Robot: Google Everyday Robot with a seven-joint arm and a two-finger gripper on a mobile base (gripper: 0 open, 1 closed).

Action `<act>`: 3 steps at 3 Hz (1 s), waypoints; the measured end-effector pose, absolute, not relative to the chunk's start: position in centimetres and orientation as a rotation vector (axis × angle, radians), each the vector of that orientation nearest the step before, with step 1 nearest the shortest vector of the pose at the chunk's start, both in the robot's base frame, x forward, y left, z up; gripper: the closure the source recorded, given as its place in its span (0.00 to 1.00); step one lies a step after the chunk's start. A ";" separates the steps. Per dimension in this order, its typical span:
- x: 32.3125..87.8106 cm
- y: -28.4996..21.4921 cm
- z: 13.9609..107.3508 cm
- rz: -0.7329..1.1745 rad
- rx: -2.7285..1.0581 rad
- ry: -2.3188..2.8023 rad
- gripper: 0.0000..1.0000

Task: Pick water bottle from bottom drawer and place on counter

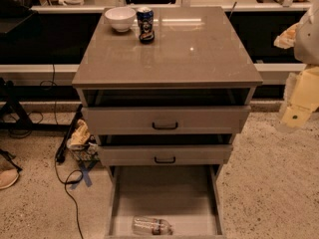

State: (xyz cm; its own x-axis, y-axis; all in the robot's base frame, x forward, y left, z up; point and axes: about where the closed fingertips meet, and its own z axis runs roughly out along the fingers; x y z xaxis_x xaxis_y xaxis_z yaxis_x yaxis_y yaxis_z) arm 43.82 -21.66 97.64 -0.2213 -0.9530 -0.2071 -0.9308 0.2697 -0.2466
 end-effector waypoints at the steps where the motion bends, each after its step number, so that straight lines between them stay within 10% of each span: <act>1: 43.9 -21.9 97.4 -0.089 -1.717 2.213 0.00; 3: 45.8 -22.1 83.9 0.307 -1.625 2.156 0.00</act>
Offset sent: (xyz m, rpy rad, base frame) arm 0.0162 -0.0169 -0.1194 0.3054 0.0839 0.0407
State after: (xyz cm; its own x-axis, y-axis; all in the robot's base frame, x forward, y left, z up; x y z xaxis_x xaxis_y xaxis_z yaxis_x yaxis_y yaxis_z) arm 45.80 -22.12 83.95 -0.2280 -0.8603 -0.4559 -0.9535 0.2921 -0.0745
